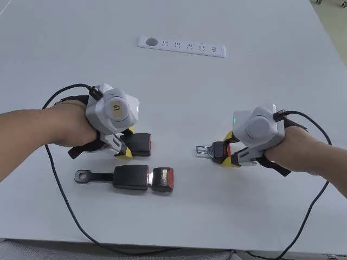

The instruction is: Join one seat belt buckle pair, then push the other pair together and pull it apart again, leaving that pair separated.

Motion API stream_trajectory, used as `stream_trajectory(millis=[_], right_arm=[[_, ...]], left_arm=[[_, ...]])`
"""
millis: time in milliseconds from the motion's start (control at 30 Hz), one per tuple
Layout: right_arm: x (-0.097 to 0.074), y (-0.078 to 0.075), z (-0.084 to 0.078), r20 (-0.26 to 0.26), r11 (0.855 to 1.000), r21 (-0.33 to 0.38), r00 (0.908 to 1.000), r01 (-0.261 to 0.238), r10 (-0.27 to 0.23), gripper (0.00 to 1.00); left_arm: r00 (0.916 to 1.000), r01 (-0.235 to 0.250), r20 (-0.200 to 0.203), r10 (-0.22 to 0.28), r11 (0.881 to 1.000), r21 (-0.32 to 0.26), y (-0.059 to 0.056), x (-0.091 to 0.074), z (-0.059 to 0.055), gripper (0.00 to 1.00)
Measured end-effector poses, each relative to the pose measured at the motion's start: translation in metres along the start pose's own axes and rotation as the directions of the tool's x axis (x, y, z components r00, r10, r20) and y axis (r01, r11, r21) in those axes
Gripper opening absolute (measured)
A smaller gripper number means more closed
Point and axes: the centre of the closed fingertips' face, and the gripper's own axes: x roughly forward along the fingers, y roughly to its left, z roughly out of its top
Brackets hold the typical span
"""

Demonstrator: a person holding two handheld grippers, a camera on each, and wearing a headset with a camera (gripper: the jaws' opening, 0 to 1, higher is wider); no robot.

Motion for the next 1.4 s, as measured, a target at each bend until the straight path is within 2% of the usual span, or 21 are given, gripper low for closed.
stream_trajectory(millis=[100,233,633,767,833,867,933,1100,1233,1400], right_arm=[[0.0,0.0,0.0,0.001,1.0,0.003,1.0,0.0,0.0,0.33],[-0.003,0.003,0.004,0.003,1.0,0.0,1.0,0.003,-0.003,0.33],[-0.002,0.001,0.002,-0.011,1.0,-0.012,0.9999,0.009,-0.009,0.34],[-0.003,-0.006,0.002,-0.019,0.999,-0.026,0.9986,0.048,-0.049,0.4],[-0.005,-0.014,0.003,-0.019,0.994,-0.04,0.9949,0.098,-0.099,0.48],[-0.004,-0.013,0.002,-0.021,0.995,-0.037,0.9955,0.092,-0.093,0.5],[-0.009,-0.011,0.005,-0.007,0.996,-0.018,0.9961,0.087,-0.088,0.49],[-0.021,-0.007,0.013,0.031,0.993,0.0,0.9929,0.114,-0.114,0.5],[-0.031,-0.002,0.024,0.082,0.989,0.034,0.9856,0.145,-0.148,0.51],[-0.039,0.011,0.035,0.143,0.978,0.12,0.9721,0.17,-0.186,0.55]], left_arm=[[0.9999,0.0,0.013,0.0,1.0,-0.026,0.001,0.0,0.0,0.33],[0.9995,0.001,0.032,-0.001,1.0,-0.027,0.001,0.0,-0.001,0.34],[0.9998,-0.004,0.018,0.004,1.0,-0.019,-0.001,-0.001,0.0,0.34],[0.9998,-0.006,0.021,0.006,1.0,-0.012,-0.001,0.0,0.0,0.35],[0.9998,-0.016,0.015,0.016,1.0,-0.004,0.0,-0.001,0.001,0.37],[0.9998,-0.017,0.014,0.017,1.0,-0.003,0.0,-0.001,0.001,0.37],[0.9995,-0.03,0.008,0.03,1.0,0.002,0.001,-0.001,0.001,0.39],[0.9988,-0.049,-0.001,0.049,0.999,-0.011,-0.002,-0.008,-0.002,0.43],[0.9951,-0.088,0.04,0.09,0.995,-0.05,-0.007,-0.021,0.002,0.45],[0.9876,-0.122,0.087,0.131,0.987,-0.103,-0.018,-0.041,-0.001,0.46]])
